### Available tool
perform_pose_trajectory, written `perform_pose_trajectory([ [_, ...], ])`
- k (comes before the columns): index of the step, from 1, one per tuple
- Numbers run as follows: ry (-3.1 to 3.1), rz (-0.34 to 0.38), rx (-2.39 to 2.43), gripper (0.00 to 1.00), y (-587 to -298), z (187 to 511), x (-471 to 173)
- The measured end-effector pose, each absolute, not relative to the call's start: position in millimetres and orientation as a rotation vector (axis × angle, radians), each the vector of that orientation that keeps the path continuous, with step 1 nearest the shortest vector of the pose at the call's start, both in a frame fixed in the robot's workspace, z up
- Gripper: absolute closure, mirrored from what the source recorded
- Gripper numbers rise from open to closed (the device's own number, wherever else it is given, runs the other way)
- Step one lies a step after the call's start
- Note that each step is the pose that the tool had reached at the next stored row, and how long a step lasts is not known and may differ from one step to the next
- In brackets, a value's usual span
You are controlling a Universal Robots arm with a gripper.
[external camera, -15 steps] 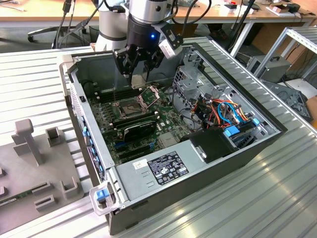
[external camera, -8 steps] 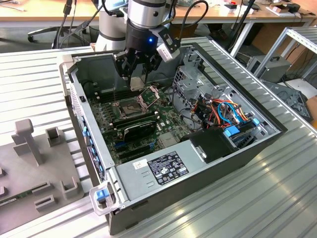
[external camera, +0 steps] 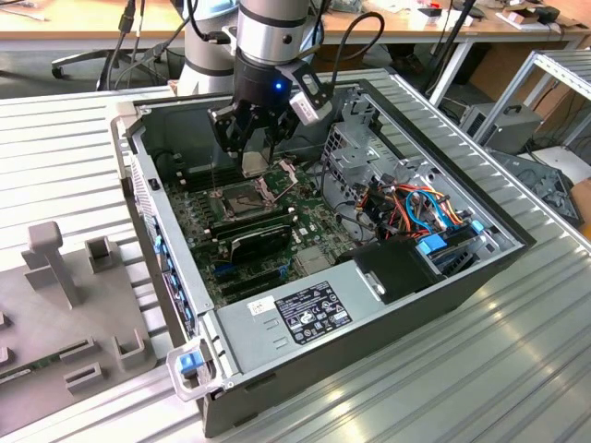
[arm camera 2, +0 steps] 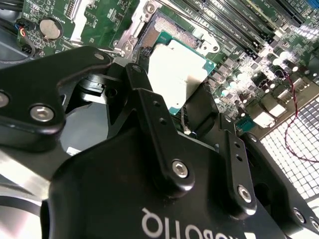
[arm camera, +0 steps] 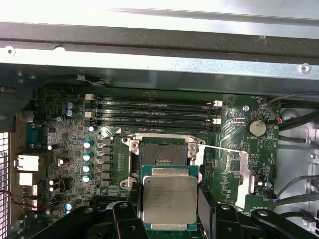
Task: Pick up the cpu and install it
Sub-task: 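Pick up the cpu and move it towards the insertion slot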
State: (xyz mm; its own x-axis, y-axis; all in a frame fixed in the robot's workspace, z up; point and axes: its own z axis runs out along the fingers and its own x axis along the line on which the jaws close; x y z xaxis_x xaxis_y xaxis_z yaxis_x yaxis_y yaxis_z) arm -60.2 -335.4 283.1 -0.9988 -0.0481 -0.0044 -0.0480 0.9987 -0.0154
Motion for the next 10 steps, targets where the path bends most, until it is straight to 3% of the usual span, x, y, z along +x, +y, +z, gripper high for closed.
perform_pose_trajectory([
  [10, 3.136, -0.025, -0.069, 0.45, -335.4, 280.5, -60.4],
])
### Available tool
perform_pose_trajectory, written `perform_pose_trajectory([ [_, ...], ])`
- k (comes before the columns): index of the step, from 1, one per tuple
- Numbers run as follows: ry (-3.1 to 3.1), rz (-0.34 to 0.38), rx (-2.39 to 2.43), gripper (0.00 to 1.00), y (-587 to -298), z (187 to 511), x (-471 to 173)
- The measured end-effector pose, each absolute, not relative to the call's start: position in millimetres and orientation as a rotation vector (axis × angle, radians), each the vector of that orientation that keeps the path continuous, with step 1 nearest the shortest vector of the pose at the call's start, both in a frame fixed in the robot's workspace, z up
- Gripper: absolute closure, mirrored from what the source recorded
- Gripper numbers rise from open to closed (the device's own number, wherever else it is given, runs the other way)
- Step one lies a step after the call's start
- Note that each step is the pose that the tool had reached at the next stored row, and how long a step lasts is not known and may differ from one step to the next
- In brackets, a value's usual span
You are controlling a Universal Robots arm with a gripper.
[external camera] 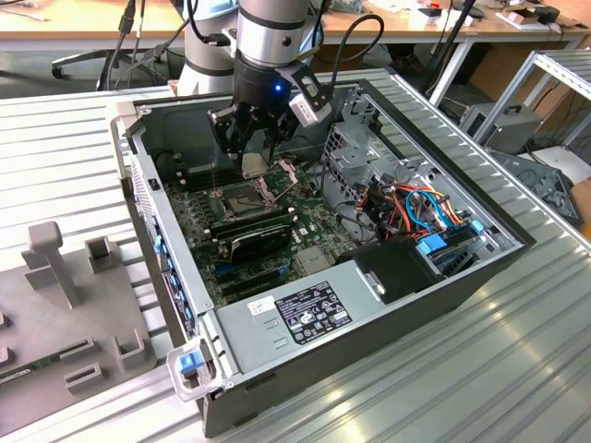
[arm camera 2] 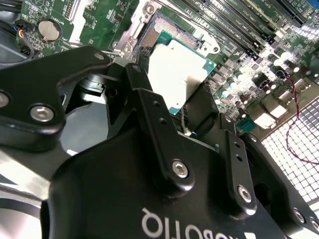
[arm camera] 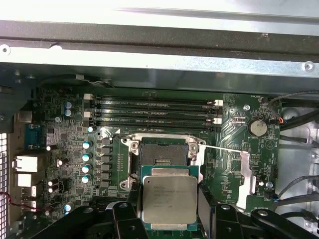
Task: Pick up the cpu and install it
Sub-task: 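Pick up the cpu and move it towards the insertion slot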
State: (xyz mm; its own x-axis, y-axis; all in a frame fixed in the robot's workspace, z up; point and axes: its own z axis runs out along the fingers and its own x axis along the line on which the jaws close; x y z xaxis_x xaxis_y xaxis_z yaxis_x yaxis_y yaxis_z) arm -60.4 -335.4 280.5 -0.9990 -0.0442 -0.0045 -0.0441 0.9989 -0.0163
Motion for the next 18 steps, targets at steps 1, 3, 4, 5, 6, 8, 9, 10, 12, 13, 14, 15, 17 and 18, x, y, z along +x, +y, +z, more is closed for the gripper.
perform_pose_trajectory([
  [1, 3.136, -0.025, -0.069, 0.45, -335.4, 280.2, -60.9],
  [3, 3.136, -0.026, -0.070, 0.45, -335.4, 279.5, -61.2],
  [4, 3.136, -0.026, -0.070, 0.45, -335.4, 279.5, -61.3],
  [5, 3.136, -0.026, -0.070, 0.45, -335.4, 279.5, -61.3],
  [6, 3.136, -0.026, -0.070, 0.45, -335.4, 279.4, -61.3],
  [8, 3.136, -0.026, -0.070, 0.45, -335.4, 279.4, -61.3],
  [9, 3.136, -0.026, -0.070, 0.45, -335.4, 279.3, -61.3],
  [10, 3.136, -0.025, -0.070, 0.45, -335.3, 278.9, -61.3],
  [12, 3.136, -0.026, -0.070, 0.45, -335.4, 278.4, -61.3],
  [13, 3.136, -0.026, -0.070, 0.45, -335.4, 278.1, -61.3],
  [14, 3.136, -0.026, -0.070, 0.45, -335.4, 278.0, -61.3],
  [15, 3.136, -0.026, -0.070, 0.45, -335.4, 278.0, -61.3],
  [17, 3.136, -0.026, -0.070, 0.45, -335.4, 277.9, -61.3],
  [18, 3.136, -0.026, -0.070, 0.45, -335.4, 277.8, -61.3],
])
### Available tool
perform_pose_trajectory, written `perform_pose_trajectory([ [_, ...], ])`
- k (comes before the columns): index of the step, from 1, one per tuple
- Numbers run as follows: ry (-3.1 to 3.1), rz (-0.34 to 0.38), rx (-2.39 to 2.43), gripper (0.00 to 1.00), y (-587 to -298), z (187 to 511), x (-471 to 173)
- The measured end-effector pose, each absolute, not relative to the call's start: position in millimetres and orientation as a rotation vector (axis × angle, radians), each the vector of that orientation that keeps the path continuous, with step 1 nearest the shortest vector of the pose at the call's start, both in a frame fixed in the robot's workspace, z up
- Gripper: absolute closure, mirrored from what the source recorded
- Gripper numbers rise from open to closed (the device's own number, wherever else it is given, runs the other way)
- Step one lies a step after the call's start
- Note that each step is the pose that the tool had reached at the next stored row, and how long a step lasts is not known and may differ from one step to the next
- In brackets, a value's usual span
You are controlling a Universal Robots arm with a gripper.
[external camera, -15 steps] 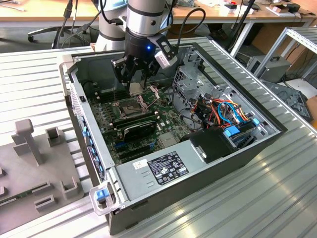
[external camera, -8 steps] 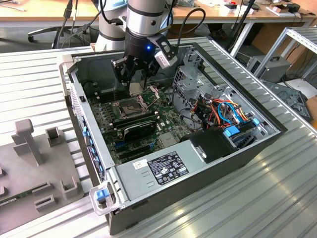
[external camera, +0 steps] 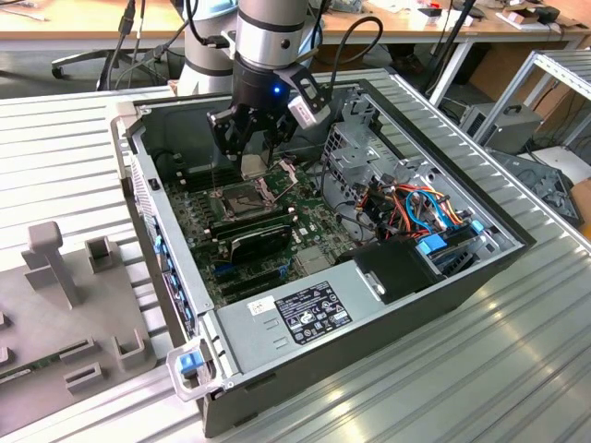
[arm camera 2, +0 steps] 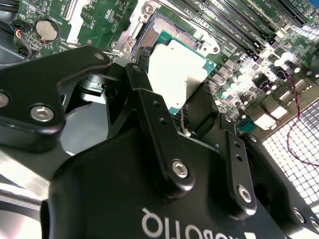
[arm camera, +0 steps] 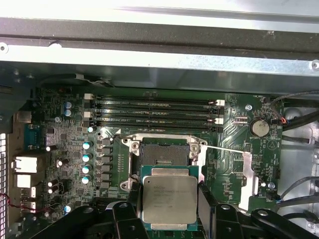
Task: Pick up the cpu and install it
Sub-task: 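Pick up the cpu and move it towards the insertion slot, then place the cpu into insertion slot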
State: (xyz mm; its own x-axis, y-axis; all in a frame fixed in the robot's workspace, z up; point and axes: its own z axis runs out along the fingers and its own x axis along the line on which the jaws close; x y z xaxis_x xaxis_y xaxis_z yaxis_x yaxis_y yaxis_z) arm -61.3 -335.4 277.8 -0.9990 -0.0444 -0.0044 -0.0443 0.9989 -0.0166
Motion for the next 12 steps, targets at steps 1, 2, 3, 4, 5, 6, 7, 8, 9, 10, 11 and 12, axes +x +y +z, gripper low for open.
perform_pose_trajectory([
  [1, 3.136, -0.026, -0.070, 0.45, -335.4, 276.3, -61.3],
  [2, 3.136, -0.026, -0.070, 0.45, -335.4, 274.7, -61.3],
  [3, 3.136, -0.026, -0.070, 0.45, -335.4, 274.7, -61.3],
  [4, 3.136, -0.026, -0.070, 0.45, -335.4, 274.6, -61.3],
  [5, 3.136, -0.026, -0.070, 0.45, -335.4, 274.5, -61.3],
  [6, 3.136, -0.026, -0.070, 0.45, -335.4, 274.4, -61.3],
  [7, 3.136, -0.026, -0.070, 0.45, -335.4, 274.3, -61.3],
  [8, 3.136, -0.026, -0.070, 0.45, -335.4, 274.2, -61.3],
  [9, 3.136, -0.026, -0.070, 0.45, -335.4, 274.1, -61.3],
  [10, 3.136, -0.026, -0.070, 0.45, -335.4, 274.1, -61.3],
  [11, 3.136, -0.026, -0.070, 0.45, -335.4, 274.0, -61.3],
  [12, 3.136, -0.026, -0.070, 0.45, -335.4, 274.0, -61.3],
])
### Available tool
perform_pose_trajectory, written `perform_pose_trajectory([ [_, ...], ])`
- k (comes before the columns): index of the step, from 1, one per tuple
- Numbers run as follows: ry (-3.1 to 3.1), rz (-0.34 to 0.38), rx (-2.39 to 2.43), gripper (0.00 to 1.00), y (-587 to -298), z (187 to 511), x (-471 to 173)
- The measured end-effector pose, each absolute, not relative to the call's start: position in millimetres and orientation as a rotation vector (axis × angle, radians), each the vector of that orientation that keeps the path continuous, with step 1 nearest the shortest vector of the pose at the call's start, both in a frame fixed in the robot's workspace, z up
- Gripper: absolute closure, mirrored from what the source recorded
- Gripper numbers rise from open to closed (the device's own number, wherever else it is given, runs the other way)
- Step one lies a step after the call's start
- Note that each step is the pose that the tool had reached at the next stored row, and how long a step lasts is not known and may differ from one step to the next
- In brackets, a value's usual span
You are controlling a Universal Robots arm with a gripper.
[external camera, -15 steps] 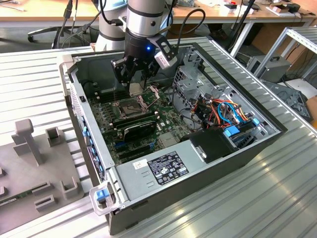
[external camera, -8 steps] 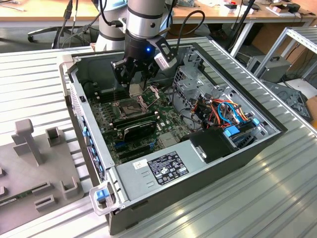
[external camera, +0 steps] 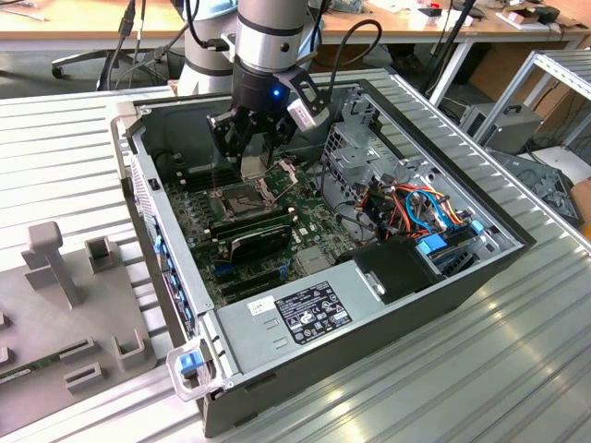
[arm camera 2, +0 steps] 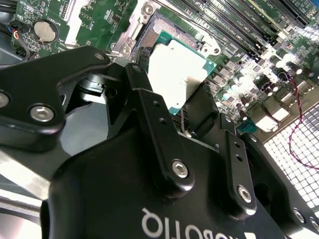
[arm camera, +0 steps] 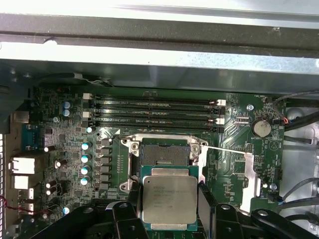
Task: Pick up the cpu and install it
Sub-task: 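Place the cpu into insertion slot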
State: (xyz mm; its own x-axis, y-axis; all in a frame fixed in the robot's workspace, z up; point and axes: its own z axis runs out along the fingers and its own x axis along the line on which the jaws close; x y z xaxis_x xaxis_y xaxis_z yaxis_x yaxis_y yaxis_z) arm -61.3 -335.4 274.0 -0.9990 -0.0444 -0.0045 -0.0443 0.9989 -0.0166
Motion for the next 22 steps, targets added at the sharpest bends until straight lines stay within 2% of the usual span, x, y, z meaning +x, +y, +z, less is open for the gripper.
perform_pose_trajectory([
  [12, 3.130, -0.026, 0.223, 0.45, -335.4, 273.3, -61.3],
  [22, 3.129, -0.026, 0.237, 0.45, -335.4, 273.3, -61.3],
])
